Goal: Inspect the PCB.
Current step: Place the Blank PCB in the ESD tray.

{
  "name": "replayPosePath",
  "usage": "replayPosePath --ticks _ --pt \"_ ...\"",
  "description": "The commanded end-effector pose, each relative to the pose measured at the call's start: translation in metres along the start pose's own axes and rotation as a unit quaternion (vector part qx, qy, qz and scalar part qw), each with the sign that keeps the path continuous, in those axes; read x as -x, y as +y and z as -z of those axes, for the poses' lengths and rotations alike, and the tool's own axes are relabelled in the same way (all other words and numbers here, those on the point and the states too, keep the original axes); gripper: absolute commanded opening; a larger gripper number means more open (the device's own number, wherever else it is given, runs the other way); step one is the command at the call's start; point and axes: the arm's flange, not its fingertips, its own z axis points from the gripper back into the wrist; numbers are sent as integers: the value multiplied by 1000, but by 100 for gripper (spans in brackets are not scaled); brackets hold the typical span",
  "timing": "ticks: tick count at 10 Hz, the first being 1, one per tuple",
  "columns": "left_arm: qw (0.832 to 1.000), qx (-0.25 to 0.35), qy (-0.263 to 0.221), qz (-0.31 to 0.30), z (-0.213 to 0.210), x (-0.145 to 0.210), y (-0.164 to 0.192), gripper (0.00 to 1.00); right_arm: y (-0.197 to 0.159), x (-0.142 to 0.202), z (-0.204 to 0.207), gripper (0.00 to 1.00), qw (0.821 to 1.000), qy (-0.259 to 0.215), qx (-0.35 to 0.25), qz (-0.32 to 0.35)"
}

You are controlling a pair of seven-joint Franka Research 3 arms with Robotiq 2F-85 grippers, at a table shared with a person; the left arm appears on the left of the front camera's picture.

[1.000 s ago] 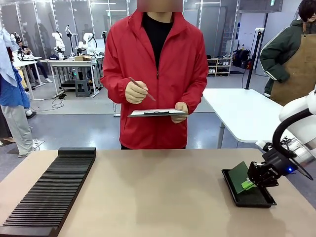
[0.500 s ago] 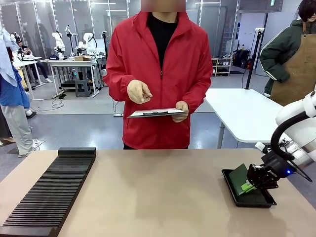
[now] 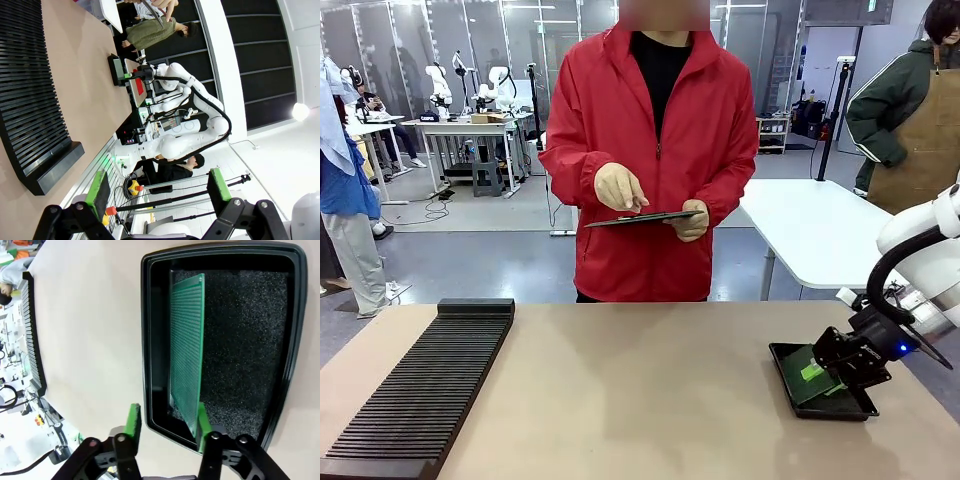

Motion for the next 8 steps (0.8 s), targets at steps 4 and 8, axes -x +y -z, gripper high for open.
replayPosePath --ticks 4,8 --pt "1000 -3 3 0 0 0 -3 100 29 19 -27 99 998 -45 53 0" --pt "1000 -3 3 0 0 0 -3 100 28 17 -37 100 998 -47 39 -14"
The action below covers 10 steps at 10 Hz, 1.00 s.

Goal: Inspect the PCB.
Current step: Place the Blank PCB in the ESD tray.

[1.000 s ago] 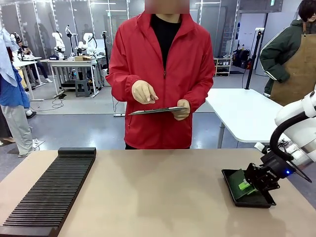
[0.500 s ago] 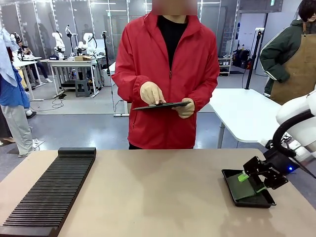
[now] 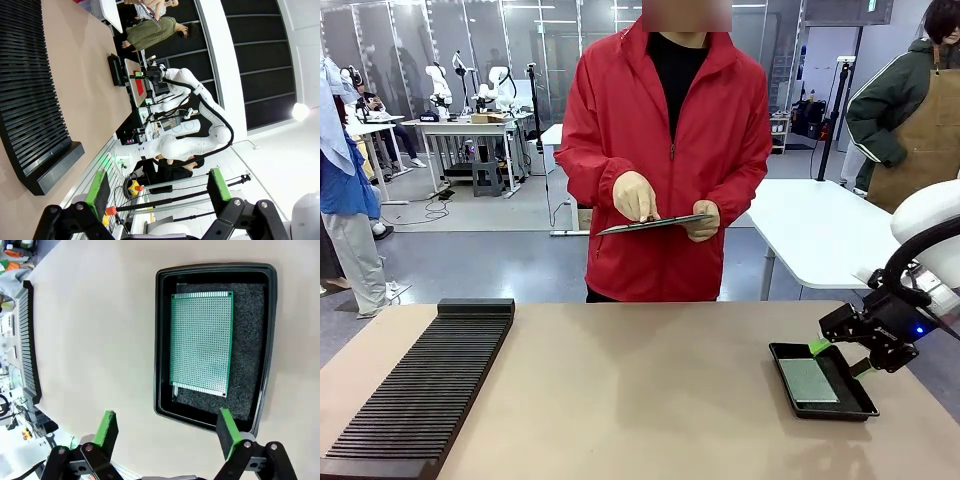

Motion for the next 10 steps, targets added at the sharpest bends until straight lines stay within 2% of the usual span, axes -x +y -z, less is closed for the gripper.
replayPosePath --ticks 1,10 --pt "1000 -3 3 0 0 0 -3 100 0 -1 3 100 1000 1 0 -1" --pt "1000 -3 3 0 0 0 -3 100 0 -1 3 100 1000 1 0 -1"
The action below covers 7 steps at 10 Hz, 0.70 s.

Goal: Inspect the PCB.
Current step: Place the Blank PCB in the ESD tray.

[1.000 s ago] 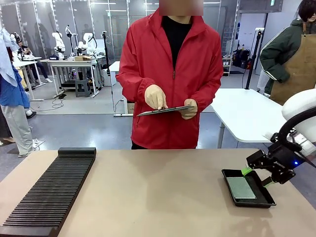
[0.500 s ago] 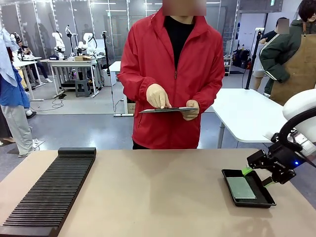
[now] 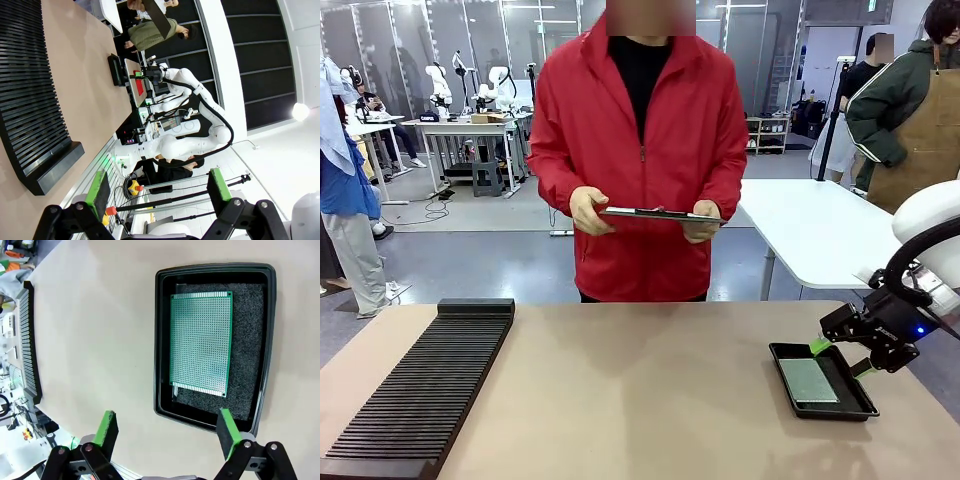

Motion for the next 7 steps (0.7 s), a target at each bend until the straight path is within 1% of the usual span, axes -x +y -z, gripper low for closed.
replayPosePath --ticks 1,6,7 --pt "1000 -3 3 0 0 0 -3 100 0 -1 3 100 1000 1 2 -1" --pt "1000 -3 3 0 0 0 -3 100 0 0 0 100 1000 0 0 0" --pt "1000 -3 3 0 0 0 -3 100 12 10 -25 100 999 4 -46 -3"
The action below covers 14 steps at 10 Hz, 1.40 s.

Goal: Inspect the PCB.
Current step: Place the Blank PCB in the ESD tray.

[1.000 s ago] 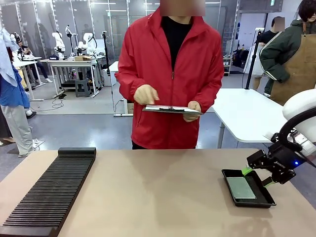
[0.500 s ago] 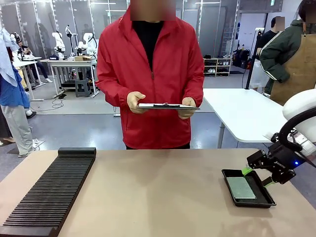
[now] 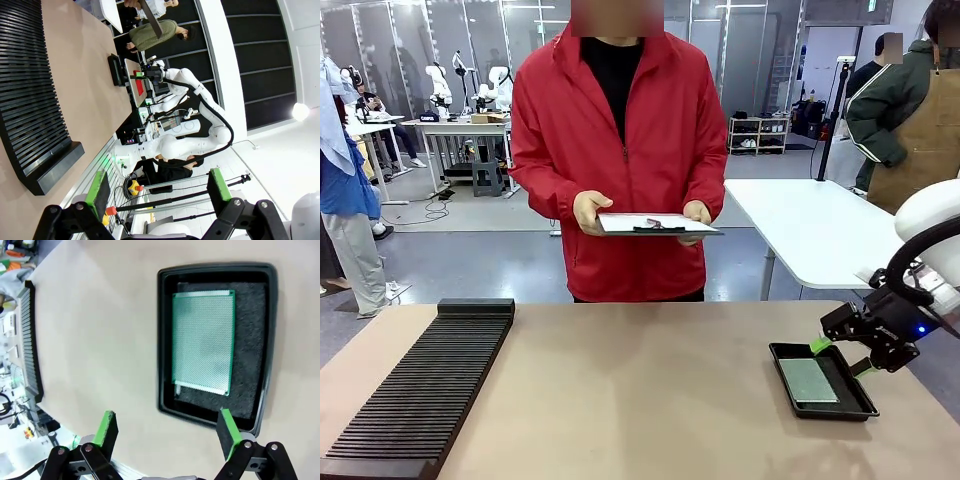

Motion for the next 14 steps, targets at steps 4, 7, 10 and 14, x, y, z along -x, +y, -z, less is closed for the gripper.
replayPosePath --ticks 4,7,10,14 --pt "1000 -3 2 0 0 0 -3 100 18 62 -111 100 978 13 -207 24" --pt "1000 -3 2 0 0 0 -3 100 -3 102 -141 100 936 59 -348 18" --pt "1000 -3 2 0 0 0 -3 100 -45 129 -138 100 899 67 -431 33" --pt "1000 -3 2 0 0 0 -3 100 -58 132 -125 100 891 65 -449 25"
